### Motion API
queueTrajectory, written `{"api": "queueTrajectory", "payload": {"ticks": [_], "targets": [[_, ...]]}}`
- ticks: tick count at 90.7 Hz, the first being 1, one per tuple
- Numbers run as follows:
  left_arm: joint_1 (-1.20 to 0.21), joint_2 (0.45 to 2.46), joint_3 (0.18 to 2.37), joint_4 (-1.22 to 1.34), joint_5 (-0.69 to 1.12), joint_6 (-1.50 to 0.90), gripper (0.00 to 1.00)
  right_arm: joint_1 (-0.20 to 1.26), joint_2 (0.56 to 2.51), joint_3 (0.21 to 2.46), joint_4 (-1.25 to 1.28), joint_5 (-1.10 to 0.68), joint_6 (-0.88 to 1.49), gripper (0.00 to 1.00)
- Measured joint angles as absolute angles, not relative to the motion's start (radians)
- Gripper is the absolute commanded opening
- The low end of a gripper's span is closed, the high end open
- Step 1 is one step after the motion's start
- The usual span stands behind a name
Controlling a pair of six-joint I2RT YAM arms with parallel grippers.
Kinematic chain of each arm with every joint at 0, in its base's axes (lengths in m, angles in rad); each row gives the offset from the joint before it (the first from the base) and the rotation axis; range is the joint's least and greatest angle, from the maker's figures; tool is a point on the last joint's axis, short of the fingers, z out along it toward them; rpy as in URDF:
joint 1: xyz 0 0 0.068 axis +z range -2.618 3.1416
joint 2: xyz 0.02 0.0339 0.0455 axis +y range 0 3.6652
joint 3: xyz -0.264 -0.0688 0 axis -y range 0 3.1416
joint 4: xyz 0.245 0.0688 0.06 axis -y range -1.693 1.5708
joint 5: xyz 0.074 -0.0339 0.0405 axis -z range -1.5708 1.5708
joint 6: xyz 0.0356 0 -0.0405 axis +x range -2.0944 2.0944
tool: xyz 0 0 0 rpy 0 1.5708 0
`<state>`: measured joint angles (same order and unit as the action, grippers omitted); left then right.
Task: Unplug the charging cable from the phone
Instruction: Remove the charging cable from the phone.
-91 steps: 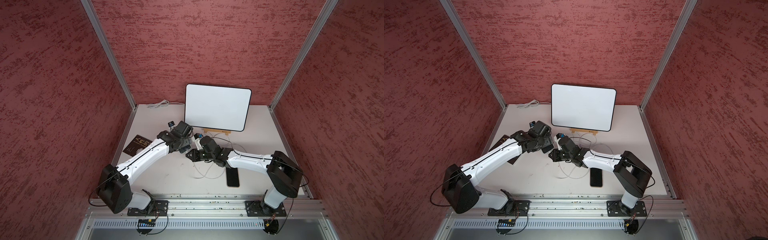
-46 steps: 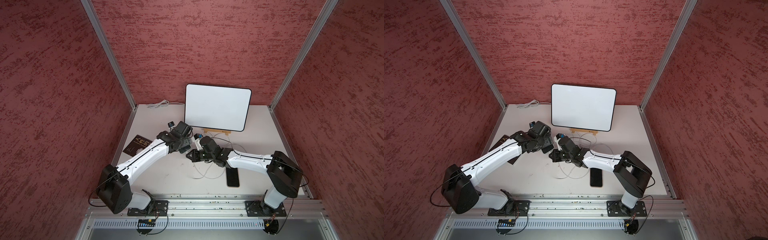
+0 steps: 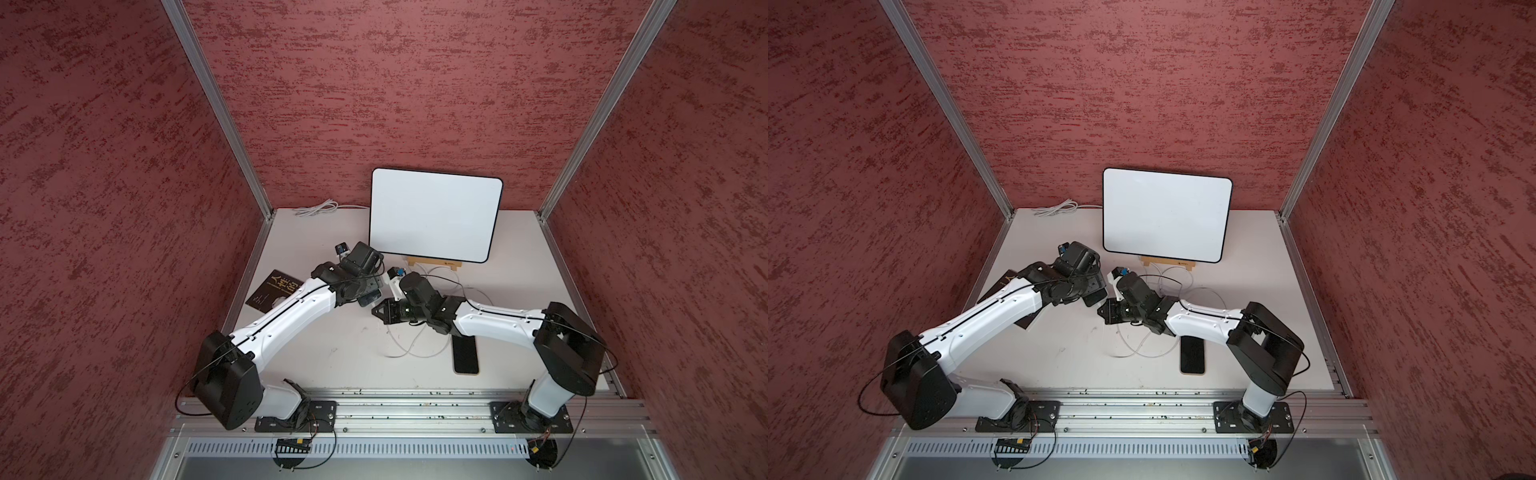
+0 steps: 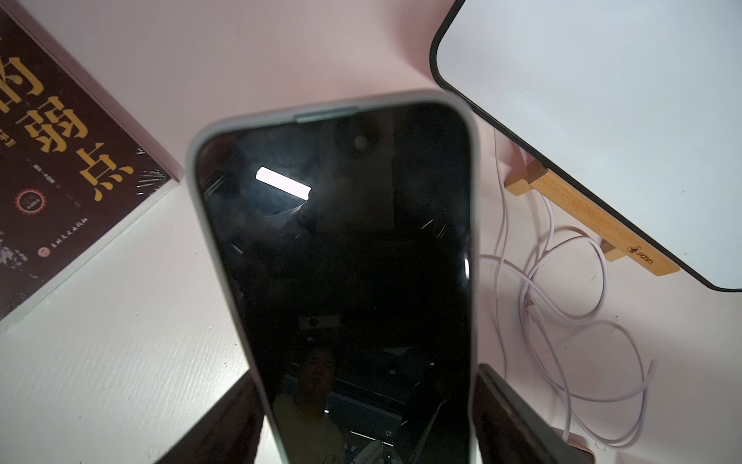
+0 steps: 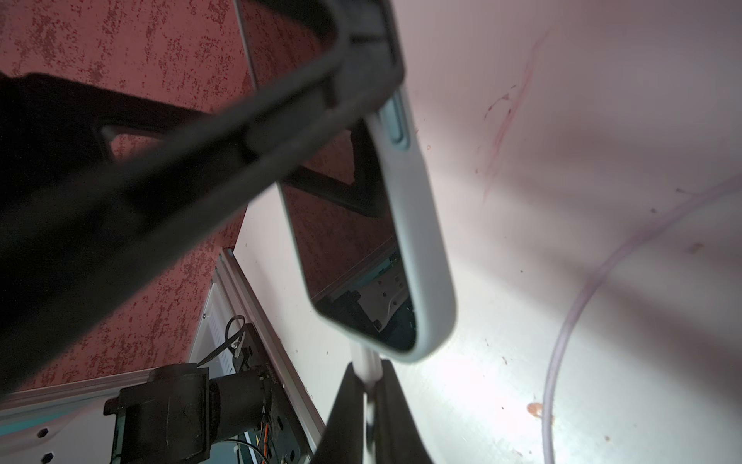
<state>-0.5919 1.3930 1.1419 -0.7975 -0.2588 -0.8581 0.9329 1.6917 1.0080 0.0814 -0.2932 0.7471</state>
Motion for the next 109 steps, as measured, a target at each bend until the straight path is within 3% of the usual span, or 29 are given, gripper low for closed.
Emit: {"api": "queueTrajectory", "payload": {"ticks": [109], "targets": [[-0.558, 1.393, 1.142, -0.789, -0.239, -0.847, 0.54, 0.933, 1.691, 1.007, 0.088, -0.294, 0.744, 0.00]]}}
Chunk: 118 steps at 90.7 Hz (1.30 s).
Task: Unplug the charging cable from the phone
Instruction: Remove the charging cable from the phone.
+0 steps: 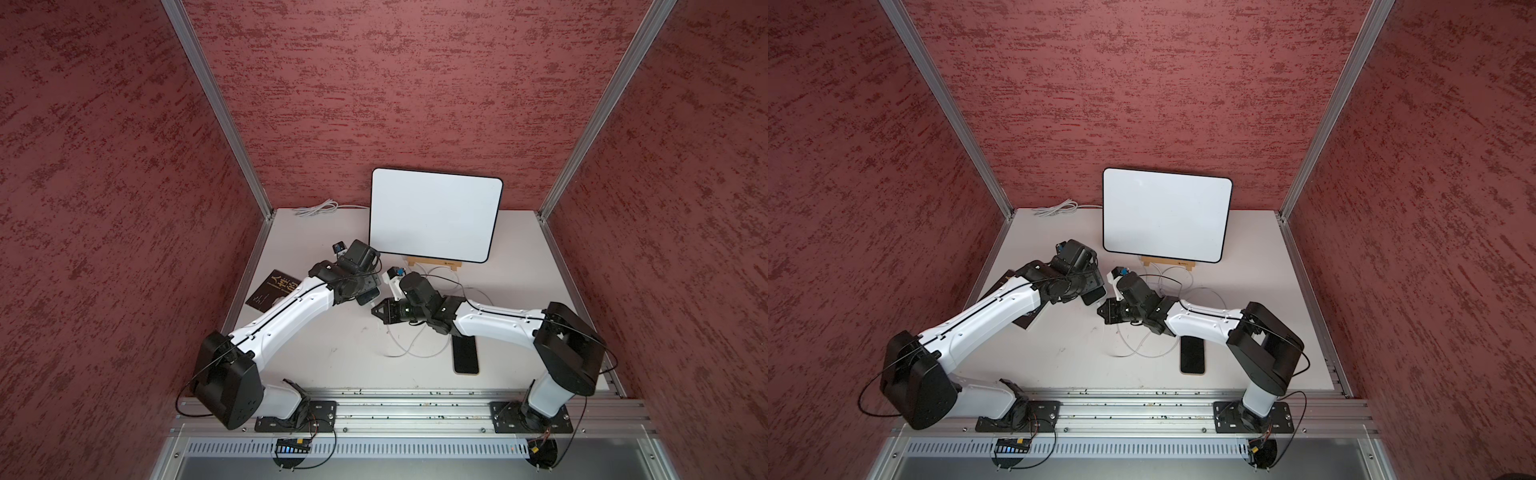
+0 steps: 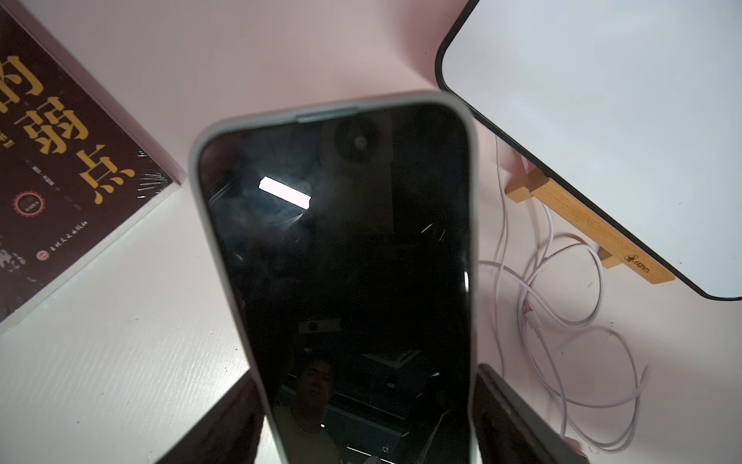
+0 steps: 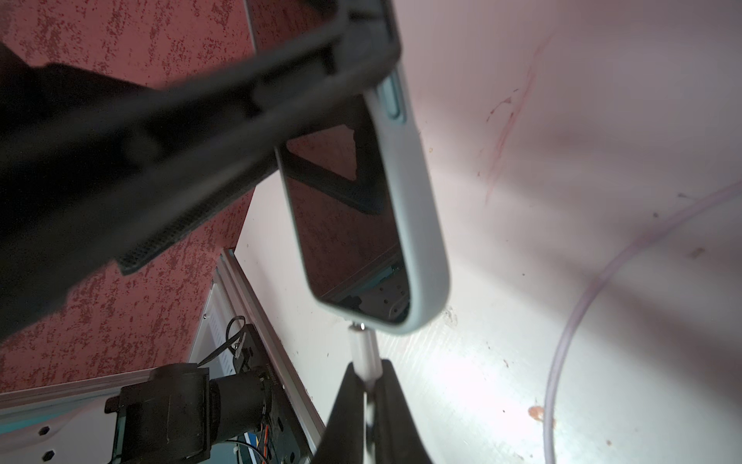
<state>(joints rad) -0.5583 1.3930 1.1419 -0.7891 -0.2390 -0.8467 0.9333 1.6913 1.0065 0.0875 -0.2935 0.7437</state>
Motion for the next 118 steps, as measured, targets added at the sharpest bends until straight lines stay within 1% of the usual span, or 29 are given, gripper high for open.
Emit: {"api": "queueTrajectory", "payload": {"ticks": [62, 83, 102, 118], "targets": [[-0.532, 1.385, 1.142, -0.789, -0.245, -0.833, 0.53, 0.933, 1.670, 0.992, 0.076, -0.288, 0.739, 0.00], [-0.510, 1.348, 1.122, -0.792, -0.245, -0.830, 0.54, 0.933, 1.643, 0.983, 0.049, -0.273, 0.721, 0.00], [-0.504, 1.307, 1.080, -0.793, -0.244, -0.830, 0.54, 0.913, 1.602, 1.039, -0.073, -0.188, 0.670, 0.00], [-0.503, 1.274, 1.035, -0.793, -0.241, -0.833, 0.54, 0.826, 1.560, 1.145, -0.171, -0.033, 0.645, 0.00]]}}
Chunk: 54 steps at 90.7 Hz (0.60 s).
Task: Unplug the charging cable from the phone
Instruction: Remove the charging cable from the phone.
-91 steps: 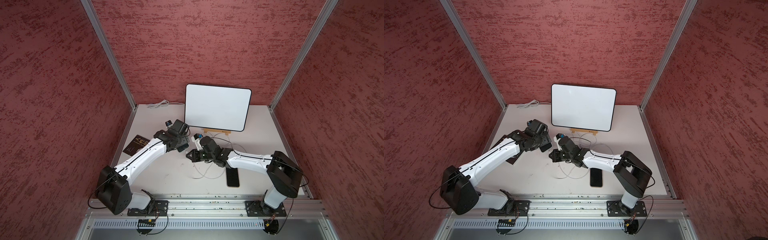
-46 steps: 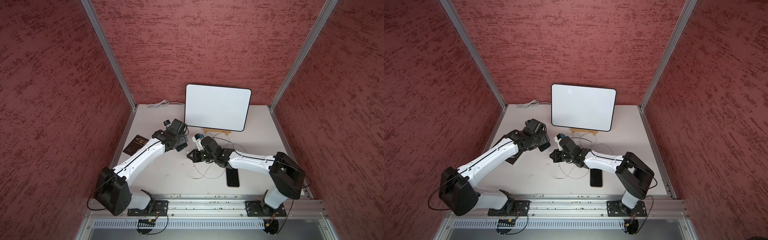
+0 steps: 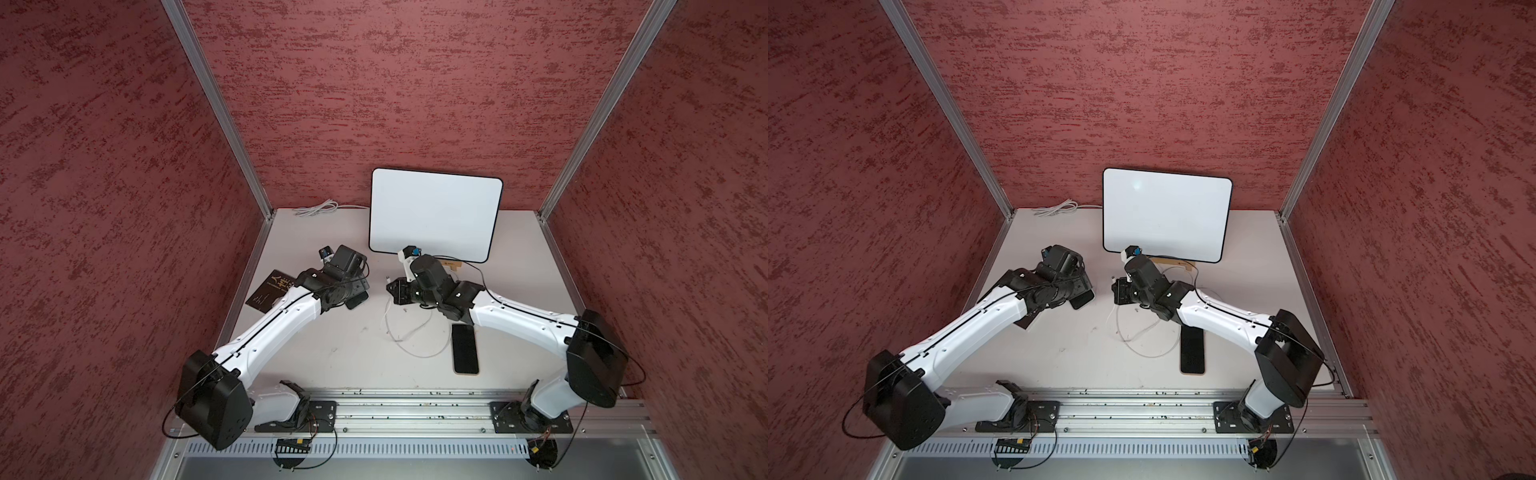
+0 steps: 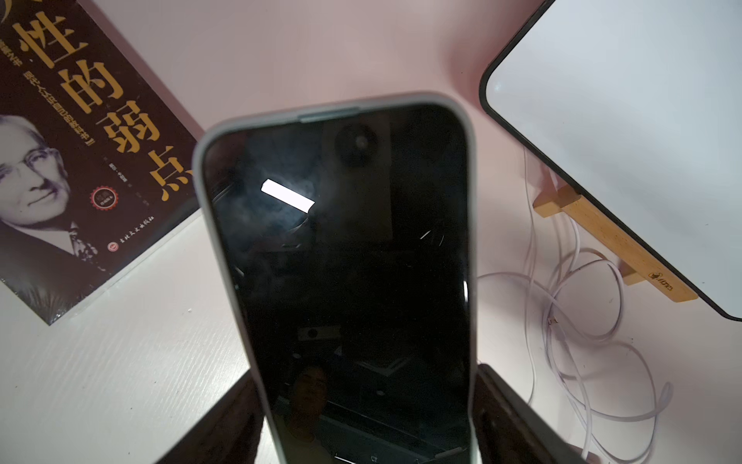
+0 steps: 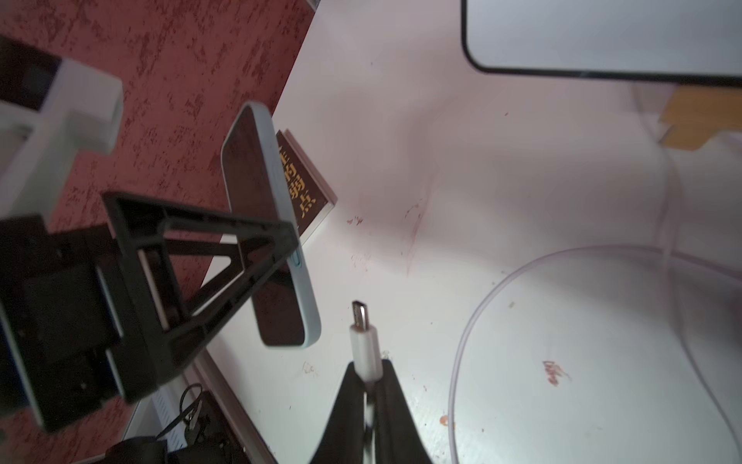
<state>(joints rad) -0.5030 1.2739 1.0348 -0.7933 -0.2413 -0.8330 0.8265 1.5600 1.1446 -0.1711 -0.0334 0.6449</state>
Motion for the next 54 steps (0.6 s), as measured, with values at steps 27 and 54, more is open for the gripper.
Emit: {"api": "queueTrajectory", "payload": {"ticks": [27, 54], "targets": [[-0.503, 1.241, 0.998, -0.802, -0.233, -0.834, 0.54, 0.632, 1.494, 1.158, -0.329, 0.232, 0.701, 0.00], [-0.503, 1.240, 0.968, -0.792, -0.208, -0.834, 0.54, 0.481, 1.421, 1.063, -0.451, 0.347, 0.809, 0.00]]}}
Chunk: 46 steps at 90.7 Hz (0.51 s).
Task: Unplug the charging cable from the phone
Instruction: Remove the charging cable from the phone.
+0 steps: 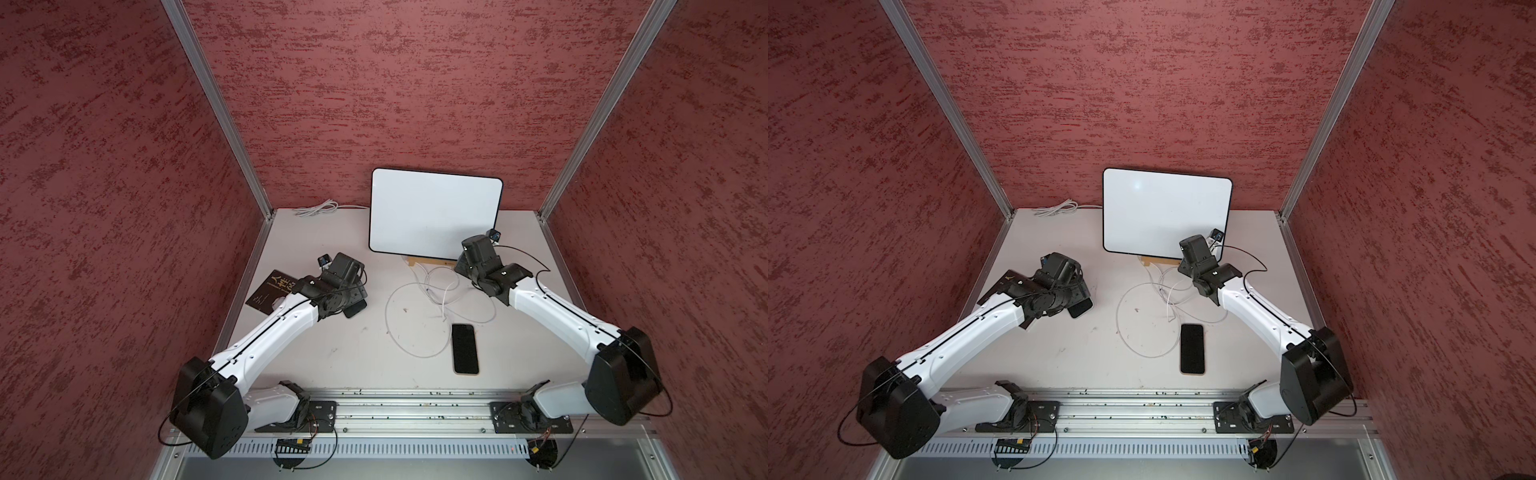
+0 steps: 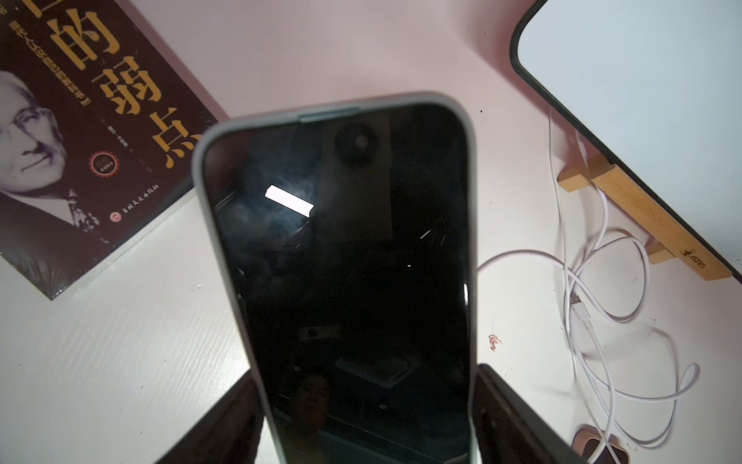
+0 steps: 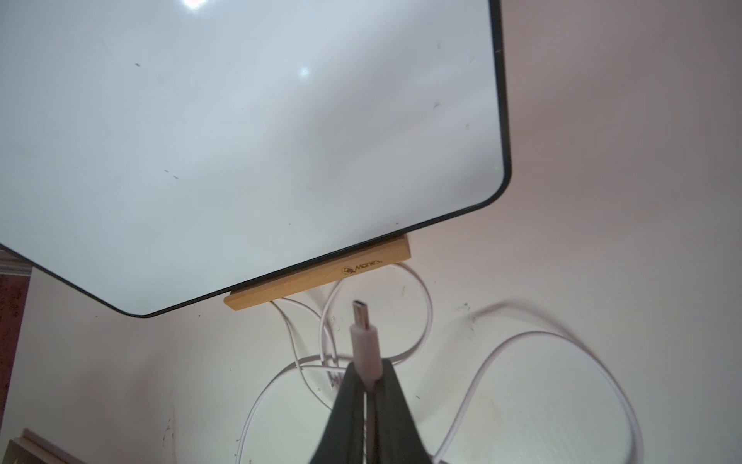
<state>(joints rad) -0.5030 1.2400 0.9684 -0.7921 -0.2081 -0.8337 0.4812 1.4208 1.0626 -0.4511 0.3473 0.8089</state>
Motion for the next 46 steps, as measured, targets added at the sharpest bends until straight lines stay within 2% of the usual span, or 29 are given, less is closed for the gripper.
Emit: {"api": "queueTrajectory", "payload": {"ticks": [46], "targets": [[-0.507, 1.244, 0.953, -0.774, -0.162, -0.833, 0.55, 0.350, 1.435, 0.974, -0.476, 0.344, 0.872, 0.02]]}}
